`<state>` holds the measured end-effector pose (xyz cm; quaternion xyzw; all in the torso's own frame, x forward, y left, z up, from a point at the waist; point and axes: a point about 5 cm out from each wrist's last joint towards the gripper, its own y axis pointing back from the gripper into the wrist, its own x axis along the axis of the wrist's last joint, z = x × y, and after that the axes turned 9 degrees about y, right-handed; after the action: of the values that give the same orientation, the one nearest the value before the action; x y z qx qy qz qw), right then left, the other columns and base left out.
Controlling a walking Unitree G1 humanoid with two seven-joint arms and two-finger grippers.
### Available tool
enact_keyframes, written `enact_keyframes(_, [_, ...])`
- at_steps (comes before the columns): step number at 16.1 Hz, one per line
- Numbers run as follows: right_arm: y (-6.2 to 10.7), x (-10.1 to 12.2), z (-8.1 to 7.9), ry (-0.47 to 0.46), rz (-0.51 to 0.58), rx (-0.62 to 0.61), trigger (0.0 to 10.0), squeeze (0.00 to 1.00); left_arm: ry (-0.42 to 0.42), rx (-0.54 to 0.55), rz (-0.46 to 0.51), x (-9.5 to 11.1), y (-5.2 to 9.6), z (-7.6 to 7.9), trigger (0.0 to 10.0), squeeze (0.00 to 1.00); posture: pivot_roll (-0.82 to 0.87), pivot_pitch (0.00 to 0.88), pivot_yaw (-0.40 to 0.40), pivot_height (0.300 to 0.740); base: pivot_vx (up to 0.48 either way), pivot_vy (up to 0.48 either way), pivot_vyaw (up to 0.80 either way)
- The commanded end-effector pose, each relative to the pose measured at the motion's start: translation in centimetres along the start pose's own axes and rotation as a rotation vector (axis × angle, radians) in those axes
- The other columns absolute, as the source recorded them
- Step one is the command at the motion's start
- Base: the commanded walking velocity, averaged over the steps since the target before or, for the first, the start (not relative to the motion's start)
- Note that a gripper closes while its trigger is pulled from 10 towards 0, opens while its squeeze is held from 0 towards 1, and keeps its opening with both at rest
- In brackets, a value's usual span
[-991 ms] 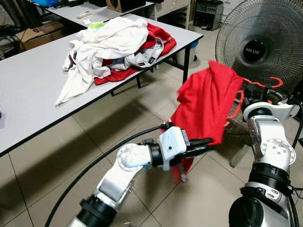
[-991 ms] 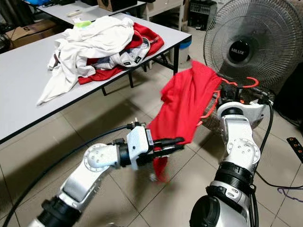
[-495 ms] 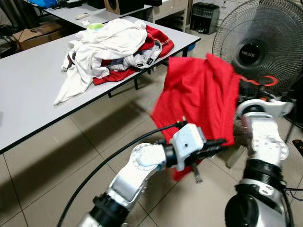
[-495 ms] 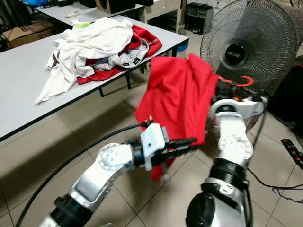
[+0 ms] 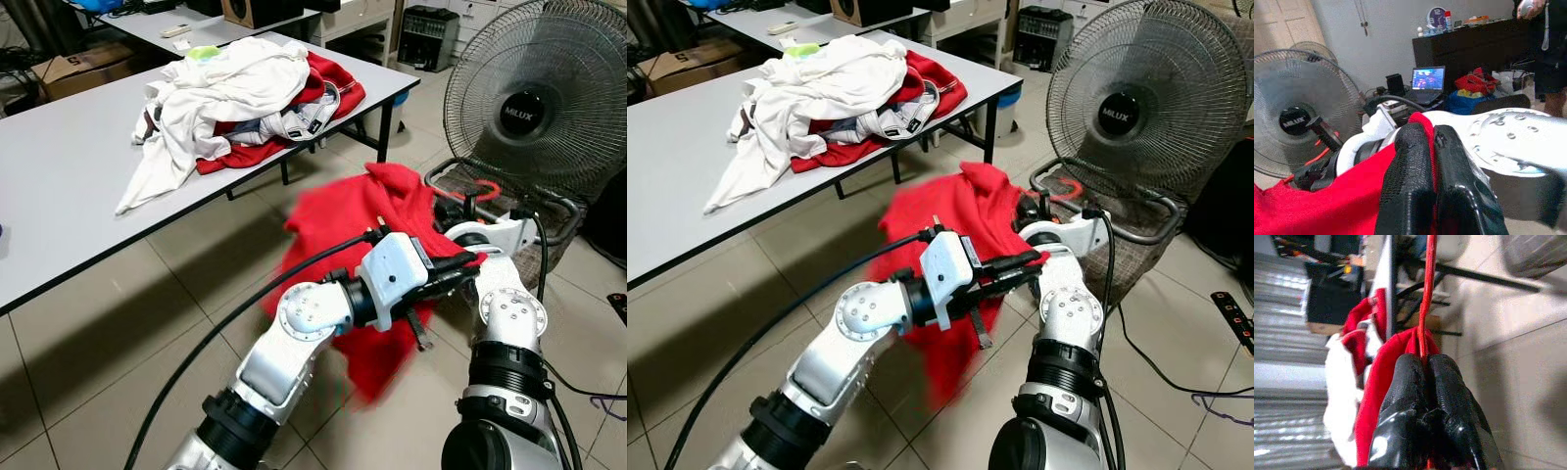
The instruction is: Hang hanger
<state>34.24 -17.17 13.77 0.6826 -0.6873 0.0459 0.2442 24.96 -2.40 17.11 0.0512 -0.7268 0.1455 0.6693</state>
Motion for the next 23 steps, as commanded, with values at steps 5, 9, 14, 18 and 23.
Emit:
enact_keyframes(5, [0.2,0.1,0.1,-0.050,-0.017,-0.023,10.0,0.00,-0.115,-0.013,-0.204,-2.8,0.3,0.8,1.2,0.00,-0.06,0.007,0.023,0.740,0.000,0.000,0.00])
enact_keyframes(9, [0.2,0.1,-1.3,-0.082,-0.049,0.042,10.0,0.00,-0.208,0.117,-0.344,-5.2,1.4,-1.4,0.0,0.00,-0.06,0.012,0.019,0.740,0.000,0.000,0.00])
enact_keyframes(14, [0.1,0.3,-2.0,-0.077,-0.055,0.067,10.0,0.00,-0.204,0.109,-0.412,-6.7,2.1,-1.3,0.0,0.00,-0.06,0.014,0.017,0.740,0.000,0.000,0.00])
enact_keyframes(18, [-0.1,1.0,-2.0,-0.070,-0.048,0.070,10.0,0.00,-0.053,0.040,-0.213,-4.9,1.1,0.1,0.0,0.00,-0.06,0.013,0.010,0.740,0.000,0.000,0.00])
enact_keyframes(23, [-0.3,1.6,-1.7,-0.011,-0.028,0.048,10.0,0.00,0.035,-0.038,-0.103,-3.3,0.3,1.6,0.0,0.00,-0.05,0.009,0.002,0.740,0.000,0.000,0.00])
